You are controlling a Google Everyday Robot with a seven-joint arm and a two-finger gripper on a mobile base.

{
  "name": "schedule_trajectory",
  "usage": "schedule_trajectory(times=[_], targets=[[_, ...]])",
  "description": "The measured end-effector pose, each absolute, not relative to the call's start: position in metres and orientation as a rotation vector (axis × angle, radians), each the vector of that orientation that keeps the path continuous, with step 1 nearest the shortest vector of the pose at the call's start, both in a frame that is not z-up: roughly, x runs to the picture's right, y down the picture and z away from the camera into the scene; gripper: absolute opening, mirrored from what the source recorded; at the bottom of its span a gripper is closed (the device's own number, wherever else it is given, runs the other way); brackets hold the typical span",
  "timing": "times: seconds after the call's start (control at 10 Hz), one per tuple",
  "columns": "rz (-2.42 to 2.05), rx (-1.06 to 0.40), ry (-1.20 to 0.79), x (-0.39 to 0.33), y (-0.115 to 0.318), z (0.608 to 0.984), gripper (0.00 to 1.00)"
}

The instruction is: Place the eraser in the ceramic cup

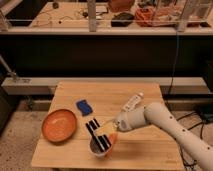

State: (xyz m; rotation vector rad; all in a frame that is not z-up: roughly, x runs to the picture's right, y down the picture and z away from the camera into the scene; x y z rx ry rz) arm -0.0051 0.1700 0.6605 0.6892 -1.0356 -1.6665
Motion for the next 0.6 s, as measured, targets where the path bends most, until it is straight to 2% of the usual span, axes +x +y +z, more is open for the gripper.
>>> schedule_trajectory(times=[0.1,0.2,0.6], targets=[[-1.665,0.681,-1.028,-0.003,0.17,0.661,0.79],[-1.667,0.675,-1.03,-0.002,0.171,0.66,0.75],[-1.669,0.654,-1.041,-0.02,0.172,0.659,0.35]])
